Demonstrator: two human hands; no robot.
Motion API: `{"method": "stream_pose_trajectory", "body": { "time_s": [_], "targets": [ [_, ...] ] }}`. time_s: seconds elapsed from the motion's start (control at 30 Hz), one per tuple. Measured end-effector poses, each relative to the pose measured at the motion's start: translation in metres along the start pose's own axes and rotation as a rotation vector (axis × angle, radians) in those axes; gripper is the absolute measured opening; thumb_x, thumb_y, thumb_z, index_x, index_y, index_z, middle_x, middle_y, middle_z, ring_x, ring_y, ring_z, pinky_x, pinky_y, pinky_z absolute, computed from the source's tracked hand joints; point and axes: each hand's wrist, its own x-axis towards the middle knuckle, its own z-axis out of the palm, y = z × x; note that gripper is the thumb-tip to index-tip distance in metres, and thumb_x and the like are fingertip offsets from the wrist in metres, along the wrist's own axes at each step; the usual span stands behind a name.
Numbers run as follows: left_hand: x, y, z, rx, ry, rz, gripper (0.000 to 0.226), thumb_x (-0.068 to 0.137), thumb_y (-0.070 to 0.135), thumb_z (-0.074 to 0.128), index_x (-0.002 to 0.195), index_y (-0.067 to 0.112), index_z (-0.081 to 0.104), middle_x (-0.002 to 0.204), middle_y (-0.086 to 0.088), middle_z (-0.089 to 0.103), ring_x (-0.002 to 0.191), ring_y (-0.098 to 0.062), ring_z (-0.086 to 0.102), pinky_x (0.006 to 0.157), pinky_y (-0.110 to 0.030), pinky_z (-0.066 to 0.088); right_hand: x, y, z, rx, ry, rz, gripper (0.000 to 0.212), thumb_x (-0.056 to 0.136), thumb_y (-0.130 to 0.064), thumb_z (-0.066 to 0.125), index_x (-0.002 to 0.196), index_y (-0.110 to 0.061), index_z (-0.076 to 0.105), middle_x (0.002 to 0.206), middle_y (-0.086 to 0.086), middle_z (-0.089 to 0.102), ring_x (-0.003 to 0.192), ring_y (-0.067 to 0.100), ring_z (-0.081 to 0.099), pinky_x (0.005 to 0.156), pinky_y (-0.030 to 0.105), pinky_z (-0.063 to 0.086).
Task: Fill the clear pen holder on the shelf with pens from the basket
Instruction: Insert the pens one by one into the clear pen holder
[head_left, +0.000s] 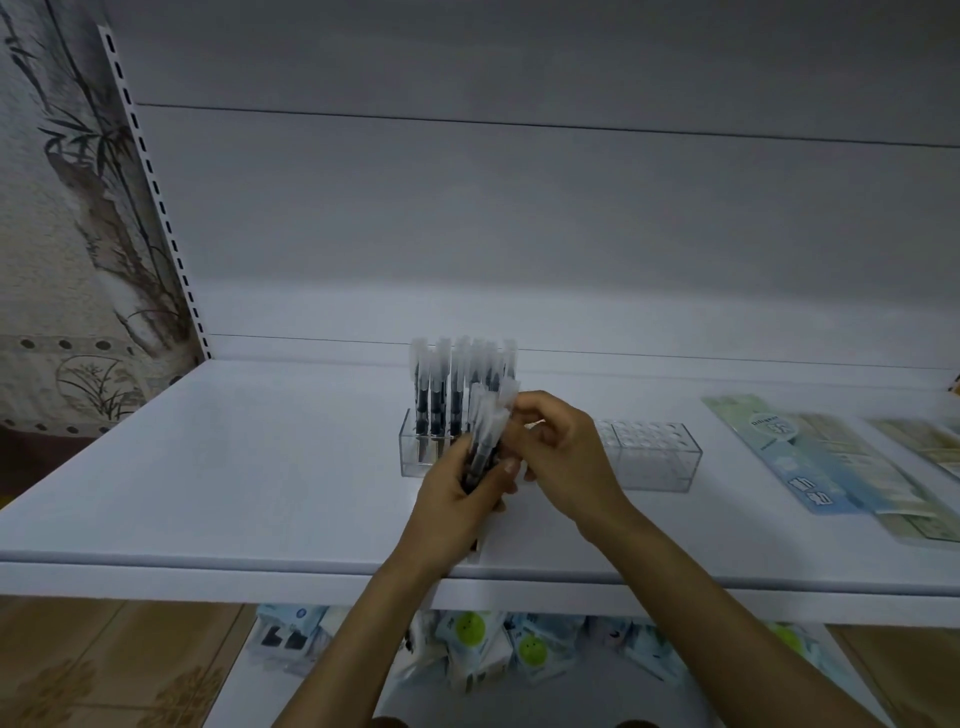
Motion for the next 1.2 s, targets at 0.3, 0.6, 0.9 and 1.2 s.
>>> {"method": "stream_pose_trajectory", "body": {
  "time_s": [0.3, 0.6, 0.9, 1.2],
  "targets": [
    [0.003, 0.0, -0.001, -0.162, 0.066, 0.0, 0.031, 0.095, 0.017, 0.049, 0.123, 0.005, 0.054, 0.092, -0.009, 0.07, 0.083, -0.019, 0.069, 0.074, -0.03, 0.056, 0.004, 0.002, 0.004, -0.044, -0.011, -0.056, 0.021, 0.093, -0.018, 0.06, 0.112, -0.013, 0.064, 0.088, 0.005, 0.069, 0.08, 0.019, 0.066, 0.069, 0.037, 0.056],
    [0.003, -0.001, -0.005, -0.116, 0.192, 0.05, 0.035, 0.093, 0.022, 0.051, 0.122, 0.005, 0.056, 0.104, -0.005, 0.067, 0.092, -0.005, 0.065, 0.079, -0.016, 0.05, 0.01, -0.006, 0.011, -0.119, -0.082, -0.147, 0.022, 0.09, -0.021, 0.057, 0.109, -0.014, 0.065, 0.093, -0.002, 0.07, 0.087, 0.014, 0.067, 0.078, 0.038, 0.058],
    [0.005, -0.001, -0.002, -0.207, 0.021, -0.05, 0.023, 0.093, 0.022, 0.052, 0.115, 0.019, 0.061, 0.104, -0.005, 0.073, 0.096, -0.021, 0.07, 0.081, -0.028, 0.055, 0.009, 0.005, -0.002, -0.132, -0.052, 0.011, 0.019, 0.087, -0.02, 0.067, 0.105, -0.015, 0.066, 0.088, 0.0, 0.066, 0.078, 0.02, 0.064, 0.065, 0.033, 0.057],
    [0.004, 0.001, -0.005, -0.243, 0.083, -0.127, 0.03, 0.09, 0.033, 0.051, 0.105, 0.012, 0.064, 0.077, -0.007, 0.071, 0.057, -0.02, 0.061, 0.055, -0.03, 0.048, 0.011, -0.01, -0.004, 0.217, 0.015, 0.168, 0.017, 0.093, -0.008, 0.055, 0.102, -0.016, 0.066, 0.081, -0.004, 0.067, 0.067, 0.006, 0.06, 0.058, 0.02, 0.05]
  ]
}}
